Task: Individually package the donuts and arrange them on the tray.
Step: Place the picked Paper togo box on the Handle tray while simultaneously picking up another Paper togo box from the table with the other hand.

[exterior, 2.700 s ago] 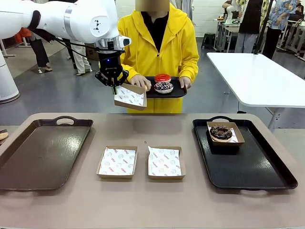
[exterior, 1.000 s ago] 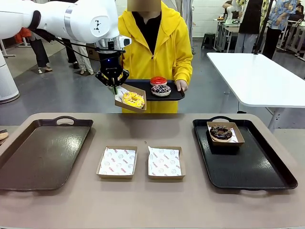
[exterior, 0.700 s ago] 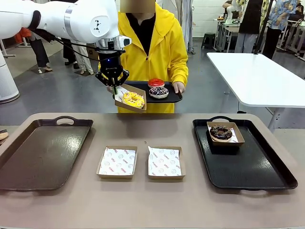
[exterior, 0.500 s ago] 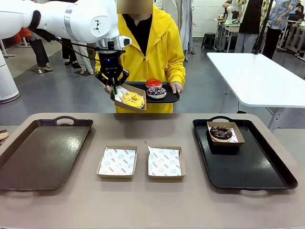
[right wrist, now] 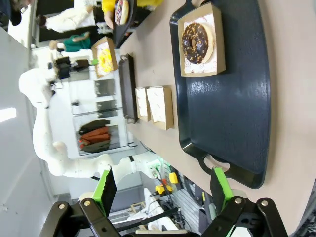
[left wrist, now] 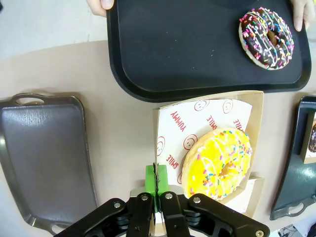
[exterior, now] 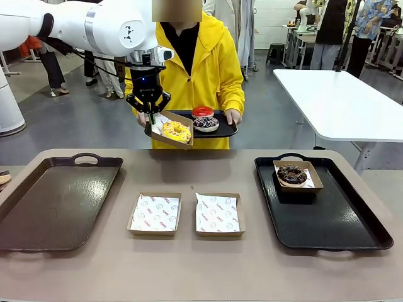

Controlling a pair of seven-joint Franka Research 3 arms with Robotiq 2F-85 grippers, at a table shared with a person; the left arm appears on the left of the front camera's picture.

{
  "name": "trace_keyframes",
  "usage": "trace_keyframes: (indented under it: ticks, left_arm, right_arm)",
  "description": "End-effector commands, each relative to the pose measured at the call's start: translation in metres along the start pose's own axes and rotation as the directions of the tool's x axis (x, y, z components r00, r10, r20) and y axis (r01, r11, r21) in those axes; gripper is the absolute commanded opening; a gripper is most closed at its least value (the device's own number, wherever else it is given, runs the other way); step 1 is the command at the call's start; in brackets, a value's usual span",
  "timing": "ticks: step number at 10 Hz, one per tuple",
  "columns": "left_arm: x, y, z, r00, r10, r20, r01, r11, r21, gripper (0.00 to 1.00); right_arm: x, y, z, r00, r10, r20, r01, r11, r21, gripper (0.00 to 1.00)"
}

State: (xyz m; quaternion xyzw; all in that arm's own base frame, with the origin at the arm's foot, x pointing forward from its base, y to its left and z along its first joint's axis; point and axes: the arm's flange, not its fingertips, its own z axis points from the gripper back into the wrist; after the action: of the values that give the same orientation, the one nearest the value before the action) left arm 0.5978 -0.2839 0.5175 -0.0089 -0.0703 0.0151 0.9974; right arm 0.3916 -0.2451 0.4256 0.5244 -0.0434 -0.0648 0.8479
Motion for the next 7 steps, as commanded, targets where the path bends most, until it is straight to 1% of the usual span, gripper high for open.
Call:
trace_keyframes:
  ticks: [1,3,4,5,6,7]
  left_arm:
    - [-0.023,0.031,0.020,0.999,-0.046,0.017,0.045,0.998,0.035,0.01]
    - [-0.048,0.072,0.038,0.999,-0.051,-0.001,0.051,0.997,0.061,0.01]
    - [-0.059,0.092,0.042,0.999,-0.041,-0.017,0.042,0.997,0.071,0.01]
    - [-0.066,0.114,0.044,0.999,-0.007,-0.034,0.010,0.997,0.075,0.01]
    - [-0.072,0.135,0.044,0.999,0.010,-0.038,-0.008,0.998,0.068,0.01]
    - [-0.081,0.158,0.038,0.998,0.056,-0.042,-0.053,0.996,0.071,0.01]
  right_arm:
    - [-0.009,0.051,-0.027,1.000,0.022,-0.001,-0.022,0.988,-0.155,1.00]
    - [-0.017,0.108,-0.058,0.998,0.046,-0.042,-0.055,0.962,-0.266,1.00]
    - [-0.019,0.128,-0.079,0.997,0.051,-0.058,-0.068,0.945,-0.321,1.00]
    - [-0.020,0.142,-0.106,0.996,0.051,-0.071,-0.075,0.919,-0.387,1.00]
    - [-0.020,0.151,-0.137,0.995,0.043,-0.090,-0.079,0.892,-0.446,1.00]
    - [-0.021,0.156,-0.173,0.994,0.039,-0.102,-0.086,0.854,-0.513,1.00]
